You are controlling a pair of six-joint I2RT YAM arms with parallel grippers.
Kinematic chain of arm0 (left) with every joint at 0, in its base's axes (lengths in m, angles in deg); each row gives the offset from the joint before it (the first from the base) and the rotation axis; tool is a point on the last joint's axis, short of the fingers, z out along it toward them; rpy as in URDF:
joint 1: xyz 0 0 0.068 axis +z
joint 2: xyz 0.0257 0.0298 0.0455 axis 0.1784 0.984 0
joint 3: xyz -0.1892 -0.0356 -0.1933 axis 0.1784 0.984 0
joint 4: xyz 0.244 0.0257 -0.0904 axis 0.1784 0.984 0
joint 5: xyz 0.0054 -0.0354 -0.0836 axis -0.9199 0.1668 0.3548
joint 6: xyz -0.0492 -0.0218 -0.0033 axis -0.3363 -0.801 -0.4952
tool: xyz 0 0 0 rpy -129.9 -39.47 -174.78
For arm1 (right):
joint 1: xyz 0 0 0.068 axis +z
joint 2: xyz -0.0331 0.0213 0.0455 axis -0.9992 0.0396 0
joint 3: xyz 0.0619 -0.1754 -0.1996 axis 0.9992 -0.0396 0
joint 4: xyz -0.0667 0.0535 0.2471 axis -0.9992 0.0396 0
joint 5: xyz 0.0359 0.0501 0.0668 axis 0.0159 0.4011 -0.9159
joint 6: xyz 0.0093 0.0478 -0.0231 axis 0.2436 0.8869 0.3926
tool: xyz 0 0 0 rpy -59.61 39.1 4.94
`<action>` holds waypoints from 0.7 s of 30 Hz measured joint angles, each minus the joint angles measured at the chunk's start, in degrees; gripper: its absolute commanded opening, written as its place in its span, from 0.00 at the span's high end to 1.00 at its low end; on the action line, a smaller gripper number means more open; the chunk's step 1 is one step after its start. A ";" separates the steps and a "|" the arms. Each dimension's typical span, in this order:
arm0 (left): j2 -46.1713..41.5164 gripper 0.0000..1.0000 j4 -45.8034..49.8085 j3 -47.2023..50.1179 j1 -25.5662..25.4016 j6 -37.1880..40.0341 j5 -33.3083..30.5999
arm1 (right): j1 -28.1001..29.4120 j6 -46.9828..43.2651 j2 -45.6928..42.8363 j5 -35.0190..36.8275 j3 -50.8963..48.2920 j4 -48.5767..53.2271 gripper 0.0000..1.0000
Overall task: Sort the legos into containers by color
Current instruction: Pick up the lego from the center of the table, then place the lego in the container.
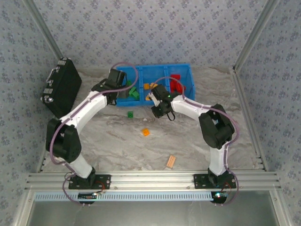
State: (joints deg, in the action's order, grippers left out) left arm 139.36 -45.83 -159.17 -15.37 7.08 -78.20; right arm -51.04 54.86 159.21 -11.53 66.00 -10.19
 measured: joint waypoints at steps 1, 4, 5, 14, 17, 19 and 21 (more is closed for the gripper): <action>-1.18 0.27 0.02 1.84 -0.02 0.00 -0.26 | 0.11 0.02 -0.26 0.20 0.66 0.90 0.77; -6.10 0.26 0.35 7.15 -0.02 0.00 -0.48 | 0.11 0.02 -1.18 0.42 3.30 2.93 0.76; -7.78 0.26 0.52 8.33 -0.07 -0.02 -0.46 | 0.07 0.00 -1.42 0.42 4.50 3.50 0.75; -19.69 0.00 -0.46 19.28 -1.55 -0.92 0.22 | -2.27 0.04 -0.13 1.27 18.27 4.83 0.73; -22.88 0.00 -0.98 23.69 -2.16 -1.49 0.85 | -3.58 0.28 2.49 1.25 21.77 4.20 0.73; -25.24 0.00 -1.79 25.94 -2.23 -1.81 1.53 | -4.42 0.66 4.79 1.16 23.45 3.93 0.73; -27.61 0.00 -2.89 27.39 -2.23 -2.10 1.90 | -5.29 0.92 7.61 0.66 25.00 3.67 0.73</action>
State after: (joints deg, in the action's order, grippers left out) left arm 111.75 -48.71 -131.78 -17.60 4.98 -76.30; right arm -56.33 55.78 166.81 -10.88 91.00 -6.52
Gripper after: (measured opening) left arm 0.999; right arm 0.271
